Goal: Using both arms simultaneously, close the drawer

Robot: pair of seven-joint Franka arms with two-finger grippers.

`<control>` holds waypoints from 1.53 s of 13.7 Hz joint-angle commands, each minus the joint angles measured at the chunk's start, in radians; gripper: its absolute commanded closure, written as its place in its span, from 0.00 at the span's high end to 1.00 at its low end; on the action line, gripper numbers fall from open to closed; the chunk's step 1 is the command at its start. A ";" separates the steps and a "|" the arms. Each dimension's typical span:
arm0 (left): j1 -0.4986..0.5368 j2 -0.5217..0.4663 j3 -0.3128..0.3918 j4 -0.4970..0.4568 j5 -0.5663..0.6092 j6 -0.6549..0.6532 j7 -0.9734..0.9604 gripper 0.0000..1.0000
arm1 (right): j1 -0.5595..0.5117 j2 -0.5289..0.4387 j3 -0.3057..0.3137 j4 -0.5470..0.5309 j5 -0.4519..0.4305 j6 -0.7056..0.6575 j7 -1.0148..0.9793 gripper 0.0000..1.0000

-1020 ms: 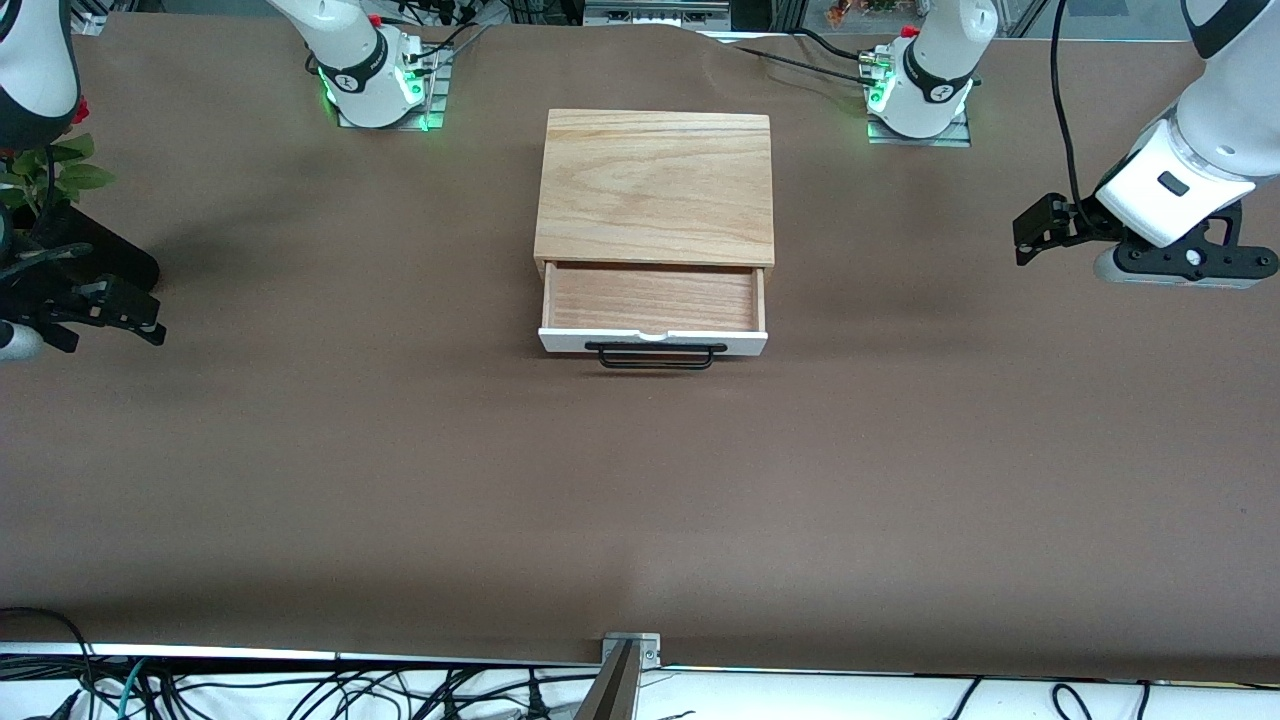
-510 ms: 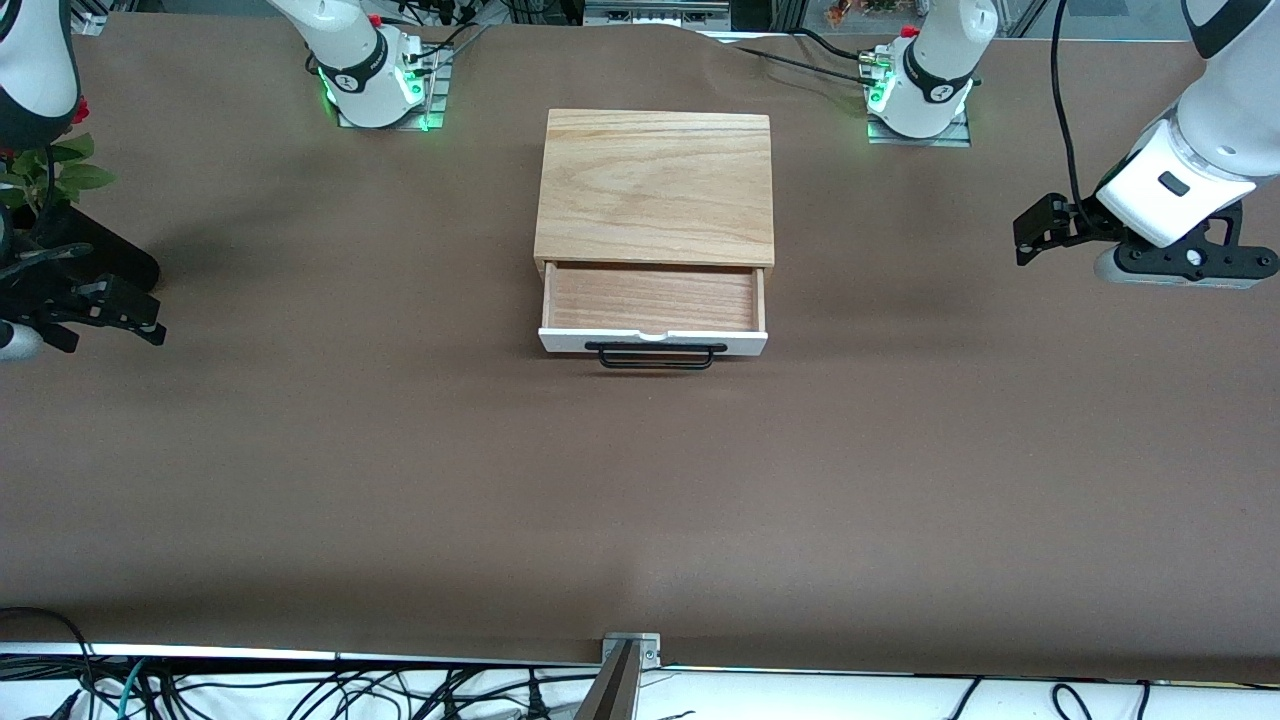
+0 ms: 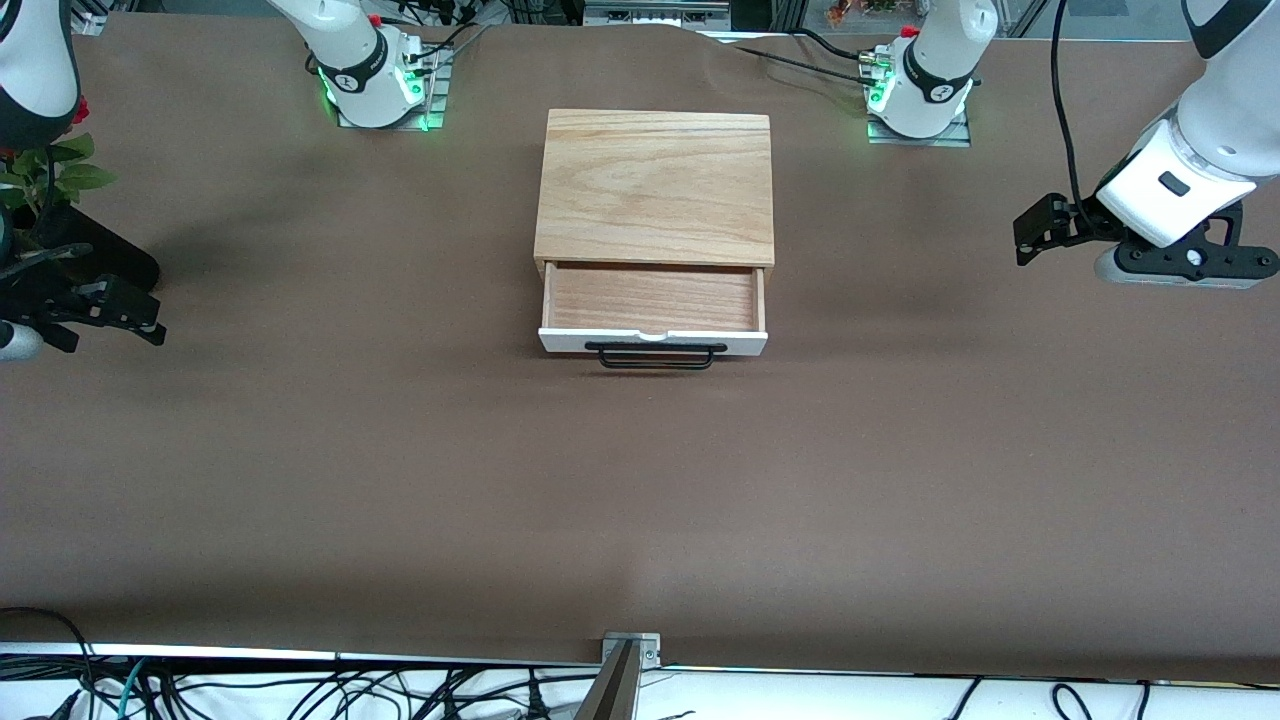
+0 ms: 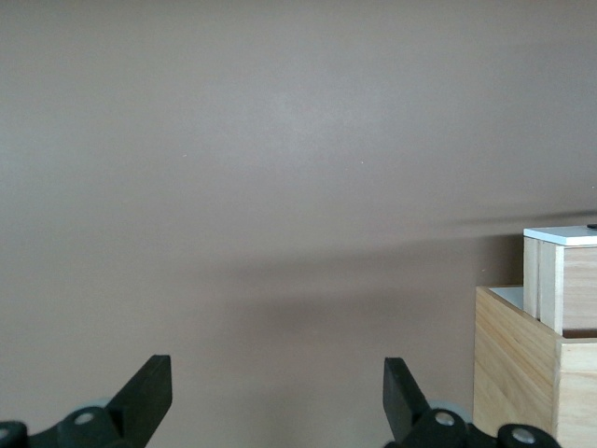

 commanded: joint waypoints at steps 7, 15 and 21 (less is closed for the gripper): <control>0.009 0.022 -0.002 0.048 -0.007 -0.029 0.023 1.00 | -0.005 0.012 0.008 0.032 0.000 -0.024 0.015 1.00; 0.009 0.022 -0.002 0.048 -0.007 -0.031 0.023 1.00 | 0.005 0.012 0.008 0.032 0.000 -0.021 0.015 1.00; 0.010 0.033 0.002 0.049 -0.019 -0.034 0.024 1.00 | 0.043 0.043 0.010 0.032 0.066 -0.008 0.024 1.00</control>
